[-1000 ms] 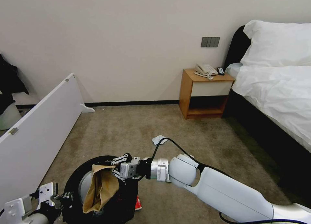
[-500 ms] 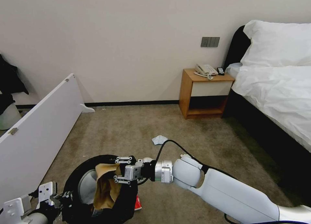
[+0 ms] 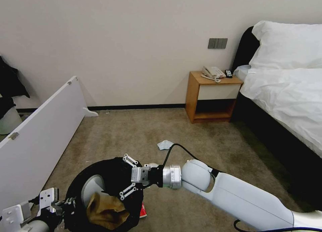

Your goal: Pick up the trash bin, then pick up the garbage from the floor and place it into the trash bin.

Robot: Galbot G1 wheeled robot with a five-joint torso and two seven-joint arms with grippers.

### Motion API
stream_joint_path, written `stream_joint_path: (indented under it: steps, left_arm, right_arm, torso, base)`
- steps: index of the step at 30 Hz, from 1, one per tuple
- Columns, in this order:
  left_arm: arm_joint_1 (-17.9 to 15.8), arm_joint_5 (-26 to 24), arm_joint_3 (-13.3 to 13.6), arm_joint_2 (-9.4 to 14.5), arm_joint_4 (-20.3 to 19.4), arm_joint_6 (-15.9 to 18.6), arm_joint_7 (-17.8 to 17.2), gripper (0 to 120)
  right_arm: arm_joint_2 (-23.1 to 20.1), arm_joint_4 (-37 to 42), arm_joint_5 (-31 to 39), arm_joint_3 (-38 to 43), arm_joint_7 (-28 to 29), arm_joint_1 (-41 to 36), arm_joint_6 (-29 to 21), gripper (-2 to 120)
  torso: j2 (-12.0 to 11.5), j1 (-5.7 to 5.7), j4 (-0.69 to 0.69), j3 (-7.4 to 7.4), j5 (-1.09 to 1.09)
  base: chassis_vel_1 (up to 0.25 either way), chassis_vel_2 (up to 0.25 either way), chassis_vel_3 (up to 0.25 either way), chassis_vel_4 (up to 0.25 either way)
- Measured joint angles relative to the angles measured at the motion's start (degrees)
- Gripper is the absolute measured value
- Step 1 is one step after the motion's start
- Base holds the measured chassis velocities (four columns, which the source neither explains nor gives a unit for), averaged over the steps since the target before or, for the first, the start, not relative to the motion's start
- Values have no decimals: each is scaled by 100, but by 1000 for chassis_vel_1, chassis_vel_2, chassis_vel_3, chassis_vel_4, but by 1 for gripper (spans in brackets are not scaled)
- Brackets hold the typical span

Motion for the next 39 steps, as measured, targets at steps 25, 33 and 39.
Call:
stream_joint_path:
  steps: [25,33,39]
  left_arm:
    - [-6,-163,-622,-76,79,0,-105,3]
    - [5,-105,-985,-155,148,0,-97,3]
    - [-73,-79,-1342,-220,326,0,-42,3]
  right_arm:
    - [-345,334,665,2465,492,-1161,82,100]
    - [53,198,821,3445,1204,-2047,-475,100]
    - [670,-218,813,3423,2016,-2443,-1054,100]
  torso:
    - [0,0,1,0,0]
    - [1,0,0,-1,-1]
    - [1,0,1,0,-1]
  base:
    - [0,0,0,0]
    - [0,0,0,0]
    - [0,0,0,0]
